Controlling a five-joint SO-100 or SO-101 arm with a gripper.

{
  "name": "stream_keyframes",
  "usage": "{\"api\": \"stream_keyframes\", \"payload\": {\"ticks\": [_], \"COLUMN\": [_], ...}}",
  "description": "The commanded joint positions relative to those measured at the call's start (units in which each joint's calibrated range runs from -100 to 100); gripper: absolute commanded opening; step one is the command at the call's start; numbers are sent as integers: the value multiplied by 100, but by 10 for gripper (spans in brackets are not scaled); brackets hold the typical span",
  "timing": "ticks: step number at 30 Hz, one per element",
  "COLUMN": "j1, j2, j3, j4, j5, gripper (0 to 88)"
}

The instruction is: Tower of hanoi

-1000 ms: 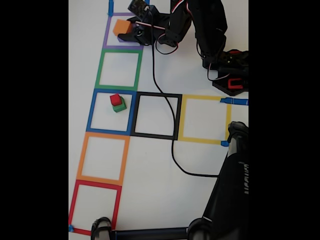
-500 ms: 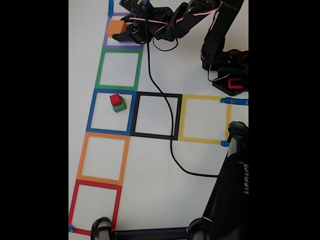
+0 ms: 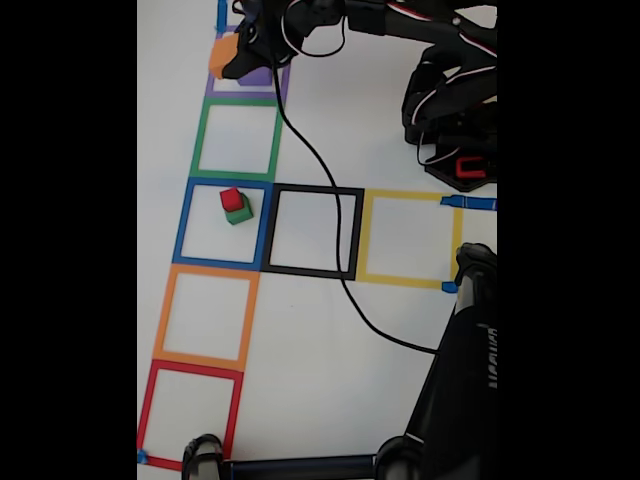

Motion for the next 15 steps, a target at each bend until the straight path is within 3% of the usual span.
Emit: {"api": "stream_keyframes", "payload": {"ticks": [1,8,15], "j1": [-349,-943,-1097], "j2": [36,399,310], "j3": [-2293,-4366,-3966], "j4": [1997,3746,3730], "j5": [0,0,0], "gripper": [128,127,126]}}
